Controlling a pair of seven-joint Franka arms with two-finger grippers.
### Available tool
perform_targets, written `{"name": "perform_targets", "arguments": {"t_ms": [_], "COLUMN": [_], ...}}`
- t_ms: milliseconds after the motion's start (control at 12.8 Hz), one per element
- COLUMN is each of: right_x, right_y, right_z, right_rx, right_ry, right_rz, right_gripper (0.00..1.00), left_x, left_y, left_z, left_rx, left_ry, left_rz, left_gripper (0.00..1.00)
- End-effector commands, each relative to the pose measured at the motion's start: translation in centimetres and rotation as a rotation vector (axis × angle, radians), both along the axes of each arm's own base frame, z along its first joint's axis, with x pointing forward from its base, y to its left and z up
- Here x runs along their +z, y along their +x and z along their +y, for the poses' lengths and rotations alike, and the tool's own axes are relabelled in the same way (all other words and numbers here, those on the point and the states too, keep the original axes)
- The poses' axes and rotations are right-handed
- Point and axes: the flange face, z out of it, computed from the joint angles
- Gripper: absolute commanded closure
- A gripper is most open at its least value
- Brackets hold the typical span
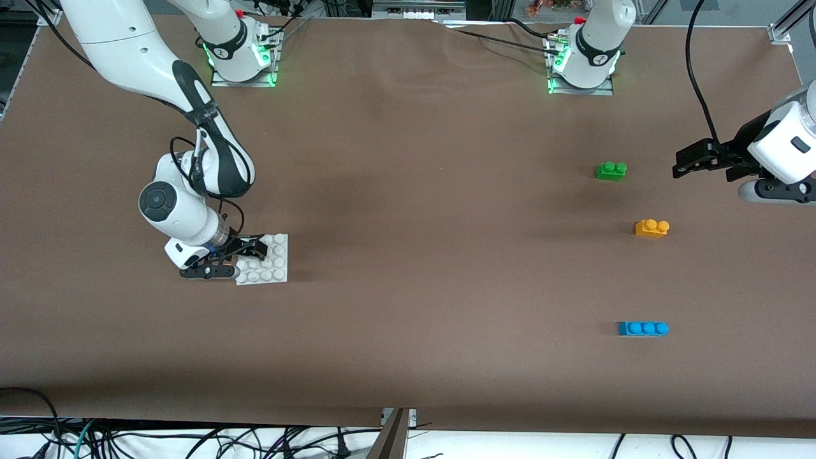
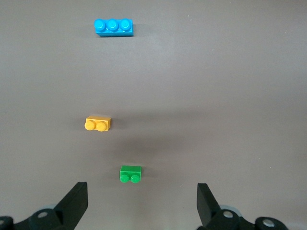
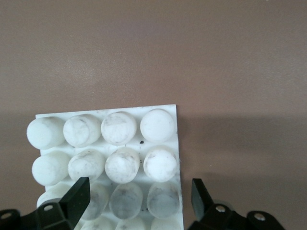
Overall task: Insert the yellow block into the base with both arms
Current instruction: 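Close the right gripper on the white base plate's edge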
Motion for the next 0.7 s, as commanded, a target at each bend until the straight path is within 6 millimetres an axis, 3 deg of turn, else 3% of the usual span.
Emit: {"name": "perform_targets", "arguments": {"t_ms": [0,390,625], "right_x": [-0.39,-0.14,-0.03], "right_y": [0.32,0.62,0.71], "right_z": [0.01,-0.33,-0.31], "right_rx": [-0.011,-0.007,-0.001], "right_ry": [0.012,0.011,0.011], "right_rz": [-0.013,-0.022,-0.024], "right_gripper": [0.06,0.21,0.22], "left_x": [0.58,0.58,0.58], "left_y": [-0.04,-0.04,-0.04], "left_z": [-0.14,-0.14,-0.23], "left_rx": [-0.021,-0.019,-0.019], "left_ry": [-0.020,-0.020,-0.020], "left_rz": [0.000,0.000,0.001], "left_gripper": [0.00,0.00,0.00]}}
